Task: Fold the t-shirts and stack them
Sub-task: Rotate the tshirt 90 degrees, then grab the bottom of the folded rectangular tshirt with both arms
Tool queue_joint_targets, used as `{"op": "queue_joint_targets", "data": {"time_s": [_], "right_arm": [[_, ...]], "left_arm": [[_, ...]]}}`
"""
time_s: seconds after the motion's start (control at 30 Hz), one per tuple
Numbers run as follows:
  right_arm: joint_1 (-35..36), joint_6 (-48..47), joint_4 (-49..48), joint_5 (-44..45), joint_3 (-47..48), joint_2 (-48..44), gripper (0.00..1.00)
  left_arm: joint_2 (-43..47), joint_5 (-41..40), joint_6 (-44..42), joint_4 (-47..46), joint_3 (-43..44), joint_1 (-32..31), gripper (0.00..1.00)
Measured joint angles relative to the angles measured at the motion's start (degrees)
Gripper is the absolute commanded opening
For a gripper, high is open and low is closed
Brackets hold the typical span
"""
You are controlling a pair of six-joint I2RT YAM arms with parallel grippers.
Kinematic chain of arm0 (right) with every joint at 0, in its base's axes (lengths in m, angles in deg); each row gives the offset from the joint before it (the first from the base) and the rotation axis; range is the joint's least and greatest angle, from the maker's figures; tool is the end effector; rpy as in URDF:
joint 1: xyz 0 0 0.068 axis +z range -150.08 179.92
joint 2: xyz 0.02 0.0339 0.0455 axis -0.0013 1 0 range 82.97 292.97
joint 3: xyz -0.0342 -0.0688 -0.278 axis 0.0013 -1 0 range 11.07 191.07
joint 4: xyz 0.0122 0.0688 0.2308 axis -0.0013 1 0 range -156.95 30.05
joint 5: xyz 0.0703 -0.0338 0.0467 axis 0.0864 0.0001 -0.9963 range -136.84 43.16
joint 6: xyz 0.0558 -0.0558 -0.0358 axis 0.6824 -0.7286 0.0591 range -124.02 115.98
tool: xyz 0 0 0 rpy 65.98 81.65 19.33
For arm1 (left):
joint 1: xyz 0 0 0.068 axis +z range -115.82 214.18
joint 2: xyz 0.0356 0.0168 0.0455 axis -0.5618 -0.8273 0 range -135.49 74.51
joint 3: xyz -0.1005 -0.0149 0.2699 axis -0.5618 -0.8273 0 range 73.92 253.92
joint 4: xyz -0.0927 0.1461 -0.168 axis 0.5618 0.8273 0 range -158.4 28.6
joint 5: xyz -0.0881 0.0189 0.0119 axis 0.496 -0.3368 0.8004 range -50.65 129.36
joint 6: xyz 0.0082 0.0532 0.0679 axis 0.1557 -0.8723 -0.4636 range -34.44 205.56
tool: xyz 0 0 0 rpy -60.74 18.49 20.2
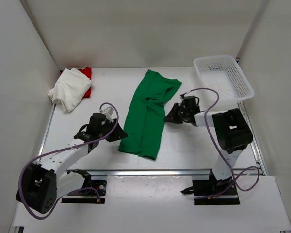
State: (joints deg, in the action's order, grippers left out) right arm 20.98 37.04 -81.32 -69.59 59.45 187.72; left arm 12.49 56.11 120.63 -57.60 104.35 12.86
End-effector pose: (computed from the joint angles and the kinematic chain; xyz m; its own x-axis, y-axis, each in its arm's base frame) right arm 0.3369 0.1615 0.1350 -0.8646 0.3162 -0.3905 -0.0420 0.7290 0.6832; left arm 0.1961 -0.1001 0.1957 -0.8280 -0.2674 -0.4928 0.0864 0.8077 -0.5833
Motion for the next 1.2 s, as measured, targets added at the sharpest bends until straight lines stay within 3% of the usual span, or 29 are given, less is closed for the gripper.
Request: {"op": "queue_joint_targets", "data": {"time_s": [0.07, 0.23, 0.37, 0.6, 0.73, 0.93, 1.13, 1.2], "right_arm": [[-5.4, -3.1, 3.0, -2.4, 1.2, -0.4, 0.31], [-9.7, -7.2, 6.3, -2.8, -5.0, -8.5, 0.37], [-5.2, -8.2, 9.5, -1.8, -15.0, -20.7, 0.38], [9.0, -3.0, 11.8, 1.9, -28.9, -37.2, 0.41], [12.8, 1.9, 9.8, 3.6, -32.7, -41.5, 0.41], [17.8, 7.6, 5.3, 4.7, -34.3, -40.8, 0.39], [19.0, 11.0, 0.4, 4.3, -35.2, -37.4, 0.24], [18.9, 11.7, -1.5, 4.0, -36.3, -37.0, 0.16]], "left_arm": [[-0.7, -0.1, 0.3, -0.5, -1.3, -2.4, 0.46], [-1.6, -0.1, 0.7, -0.7, -5.7, -5.9, 0.58], [-2.1, -0.3, 0.3, 0.1, -7.5, -6.6, 0.58], [-0.2, -3.3, 0.3, -0.4, -10.0, -6.2, 0.58], [-0.2, -4.8, 0.8, -1.2, -10.5, -6.5, 0.48], [-2.8, -4.5, 1.3, -5.1, -10.6, -7.4, 0.46], [-4.1, -4.2, 1.9, -6.8, -10.8, -7.9, 0.31], [-4.2, -4.2, 2.0, -7.2, -11.2, -8.0, 0.21]]}}
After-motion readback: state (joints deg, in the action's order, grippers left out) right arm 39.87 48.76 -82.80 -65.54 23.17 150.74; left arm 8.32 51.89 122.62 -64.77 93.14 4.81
